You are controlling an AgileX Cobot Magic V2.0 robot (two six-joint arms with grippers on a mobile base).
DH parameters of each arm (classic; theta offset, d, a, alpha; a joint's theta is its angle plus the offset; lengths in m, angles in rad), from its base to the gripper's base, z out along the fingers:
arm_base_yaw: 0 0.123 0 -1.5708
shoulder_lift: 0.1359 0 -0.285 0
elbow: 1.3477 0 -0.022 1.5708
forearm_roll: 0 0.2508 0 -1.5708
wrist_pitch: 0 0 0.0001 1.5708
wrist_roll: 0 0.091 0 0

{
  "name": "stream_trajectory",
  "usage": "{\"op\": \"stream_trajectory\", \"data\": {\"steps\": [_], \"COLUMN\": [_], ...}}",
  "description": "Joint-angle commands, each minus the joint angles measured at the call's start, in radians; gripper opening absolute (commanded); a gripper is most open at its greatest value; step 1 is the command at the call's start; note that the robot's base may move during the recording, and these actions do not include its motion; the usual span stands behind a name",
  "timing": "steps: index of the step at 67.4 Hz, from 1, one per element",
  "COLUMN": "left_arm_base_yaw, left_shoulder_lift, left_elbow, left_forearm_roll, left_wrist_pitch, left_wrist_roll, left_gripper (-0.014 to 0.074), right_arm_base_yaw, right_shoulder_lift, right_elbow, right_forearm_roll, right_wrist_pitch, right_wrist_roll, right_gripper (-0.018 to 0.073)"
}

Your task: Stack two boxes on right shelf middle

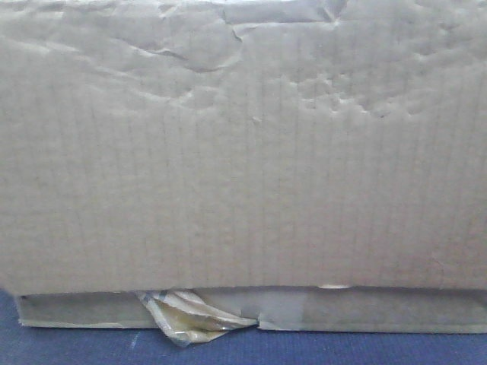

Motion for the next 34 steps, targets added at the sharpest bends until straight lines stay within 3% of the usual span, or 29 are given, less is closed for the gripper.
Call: {"op": "stream_trajectory", "data": {"steps": [1,12,22,34], "left_arm_base_yaw": [0.011,0.078,0.134,0.155], "left_shoulder_lift": [-0.025,-0.027,-0.027,-0.027], "left_elbow": [0.001,0.033,0.048,0.05], "left_forearm_roll": [0.023,-0.009,-0.059,-0.06], "left_wrist_pitch": [-0.004,-0.004,-0.004,-0.004], "left_wrist_roll": [0.016,0.066,0.107,0.138], "left_gripper": [0.0358,0.0358,0.0358,0.0358], "right_arm_base_yaw": [-0.003,-0.002,-0.002,-0.002], "right_shoulder_lift": [-0.003,0.053,0.274,0.5], "right_elbow": [-0.066,-0.367,-0.658,-0.871], "right_forearm_roll": [0.001,0.001,0.001,0.001], "right_wrist_pitch": [0.013,0.353,0.654,0.715], "right_wrist_roll": [-0.001,-0.001,-0.003,-0.003], "right_gripper": [-0.0168,-0.0168,-0.0168,-0.0168]}}
